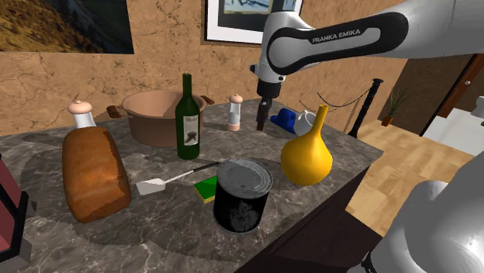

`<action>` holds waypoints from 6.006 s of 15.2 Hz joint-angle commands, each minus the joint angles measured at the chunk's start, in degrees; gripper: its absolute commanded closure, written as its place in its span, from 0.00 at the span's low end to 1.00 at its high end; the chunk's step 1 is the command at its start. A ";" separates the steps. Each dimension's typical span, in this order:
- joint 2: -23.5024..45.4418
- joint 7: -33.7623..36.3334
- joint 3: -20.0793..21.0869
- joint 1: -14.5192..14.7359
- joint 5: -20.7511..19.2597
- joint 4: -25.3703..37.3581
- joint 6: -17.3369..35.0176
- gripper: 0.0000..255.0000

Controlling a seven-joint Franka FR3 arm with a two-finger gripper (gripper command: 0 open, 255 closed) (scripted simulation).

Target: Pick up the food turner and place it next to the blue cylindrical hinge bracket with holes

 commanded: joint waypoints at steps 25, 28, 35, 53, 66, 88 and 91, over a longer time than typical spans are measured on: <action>37.36 -28.30 11.34 11.95 -3.94 29.00 4.03 0.00; 38.07 -28.16 11.23 11.90 -4.14 27.73 6.01 0.00; 39.05 -27.99 11.08 11.86 -4.40 26.40 8.30 0.00; 37.83 -28.29 11.23 11.81 -4.09 27.69 5.81 1.00; 35.02 -29.17 11.57 11.82 -3.31 33.60 -2.84 1.00; 30.10 -37.06 9.74 6.79 -1.88 38.16 -11.70 1.00; 28.75 -40.70 8.55 4.23 -1.45 36.22 -10.83 1.00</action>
